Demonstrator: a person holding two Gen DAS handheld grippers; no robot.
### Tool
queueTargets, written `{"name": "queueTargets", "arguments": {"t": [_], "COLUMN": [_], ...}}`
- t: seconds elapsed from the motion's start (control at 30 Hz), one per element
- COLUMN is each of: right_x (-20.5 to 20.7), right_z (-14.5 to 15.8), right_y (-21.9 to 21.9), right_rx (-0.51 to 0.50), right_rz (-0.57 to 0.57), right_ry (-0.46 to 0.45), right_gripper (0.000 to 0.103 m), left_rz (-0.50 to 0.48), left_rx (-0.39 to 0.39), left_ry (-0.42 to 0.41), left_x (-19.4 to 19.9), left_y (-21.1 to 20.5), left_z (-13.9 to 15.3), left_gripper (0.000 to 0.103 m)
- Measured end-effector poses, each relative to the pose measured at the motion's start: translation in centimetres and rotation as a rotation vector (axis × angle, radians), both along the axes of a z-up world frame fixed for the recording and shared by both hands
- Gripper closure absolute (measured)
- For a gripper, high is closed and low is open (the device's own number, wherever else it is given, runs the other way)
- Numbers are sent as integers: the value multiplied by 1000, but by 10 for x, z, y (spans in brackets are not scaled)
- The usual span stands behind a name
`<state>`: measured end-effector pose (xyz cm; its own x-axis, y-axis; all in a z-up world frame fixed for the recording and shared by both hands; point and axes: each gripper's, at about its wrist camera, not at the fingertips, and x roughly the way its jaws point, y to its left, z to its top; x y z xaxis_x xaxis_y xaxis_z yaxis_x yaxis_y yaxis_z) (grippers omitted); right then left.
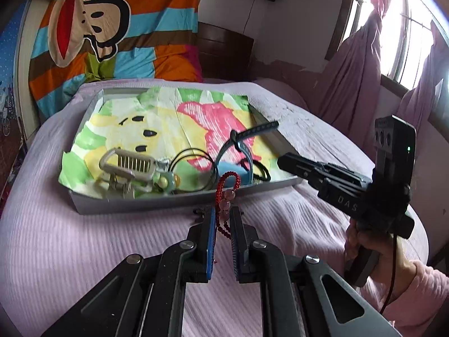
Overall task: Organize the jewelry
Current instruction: 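Lower the keychain and gold ring into the tray and open both tools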
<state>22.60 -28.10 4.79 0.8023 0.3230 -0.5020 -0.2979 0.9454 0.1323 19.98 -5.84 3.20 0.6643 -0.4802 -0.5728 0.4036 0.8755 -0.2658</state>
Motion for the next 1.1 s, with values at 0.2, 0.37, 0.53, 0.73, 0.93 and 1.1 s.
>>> {"name": "queueTargets", "arguments": {"t": [0.2,0.37,0.53,0.73,0.93,1.1], "right_x": [17,31,41,46,42,34], "right_z": [2,-2,-9,-19,-20,-15], "right_y": [0,5,7,12,6,1], "right_rx": [34,30,22,-4,2,13], "right_rz": [-29,-48,-50,-41,-57,-71], "right_ry": [1,26,73,121,111,69], "right_gripper": [91,91,91,91,72,62], "left_rz": [89,176,209,219,215,226], "left_rx": [-18,-35,-23,-3,1,21], "left_ry": [-74,-101,-22,60,52,28], "left_x": [24,46,65,68,62,54], "left_y": [-4,-5,-6,-6,-2,-1], "left_z": [20,29,15,-7,-11,-11], "left_gripper": [93,93,93,93,93,68]}}
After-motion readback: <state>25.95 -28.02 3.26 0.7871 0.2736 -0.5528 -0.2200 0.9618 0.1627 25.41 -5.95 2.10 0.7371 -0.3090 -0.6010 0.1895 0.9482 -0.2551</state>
